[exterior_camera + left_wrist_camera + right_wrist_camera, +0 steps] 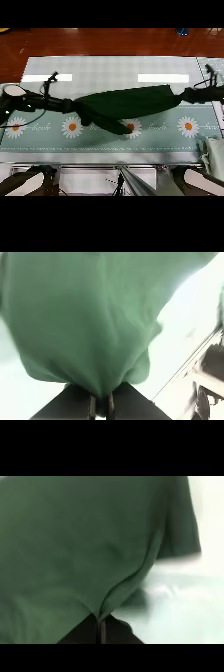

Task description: Fold the shirts.

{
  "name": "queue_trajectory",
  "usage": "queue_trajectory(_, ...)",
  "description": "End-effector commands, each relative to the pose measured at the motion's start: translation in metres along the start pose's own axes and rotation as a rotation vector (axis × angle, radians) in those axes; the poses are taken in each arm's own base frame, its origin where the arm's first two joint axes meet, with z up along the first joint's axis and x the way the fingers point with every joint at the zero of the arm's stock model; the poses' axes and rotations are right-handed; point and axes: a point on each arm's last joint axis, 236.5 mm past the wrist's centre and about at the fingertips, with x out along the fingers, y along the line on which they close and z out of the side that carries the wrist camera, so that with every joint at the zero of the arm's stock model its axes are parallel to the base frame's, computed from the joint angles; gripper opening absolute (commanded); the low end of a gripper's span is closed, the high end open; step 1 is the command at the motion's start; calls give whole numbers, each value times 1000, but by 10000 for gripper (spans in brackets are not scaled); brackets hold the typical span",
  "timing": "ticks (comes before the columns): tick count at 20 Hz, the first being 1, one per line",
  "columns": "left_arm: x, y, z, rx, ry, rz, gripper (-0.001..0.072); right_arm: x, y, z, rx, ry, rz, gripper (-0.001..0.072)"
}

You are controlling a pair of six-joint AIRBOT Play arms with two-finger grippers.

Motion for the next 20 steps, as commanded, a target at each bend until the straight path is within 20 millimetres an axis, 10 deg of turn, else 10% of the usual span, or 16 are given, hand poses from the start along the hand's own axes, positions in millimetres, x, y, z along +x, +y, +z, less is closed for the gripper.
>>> queue_trajectory(1, -78, -50, 49, 150, -157, 43, 34, -97, 56, 62, -183, -269, -38, 26)
queue_trajectory(5, -185, -153, 86, 416, -423, 120, 34, -231, 156, 95, -348, -674, -21, 26)
queue_trajectory(11, -292, -283, 63, 694, -709, 255, 34, -379, 252, 64, -435, -1078, -11, 26)
queue_trajectory(15, -308, -282, 16, 641, -672, 395, 34, -395, 258, 30, -427, -1058, -84, 26)
queue_trajectory(20, -299, -239, -38, 481, -494, 521, 34, -326, 205, -32, -359, -617, -220, 26)
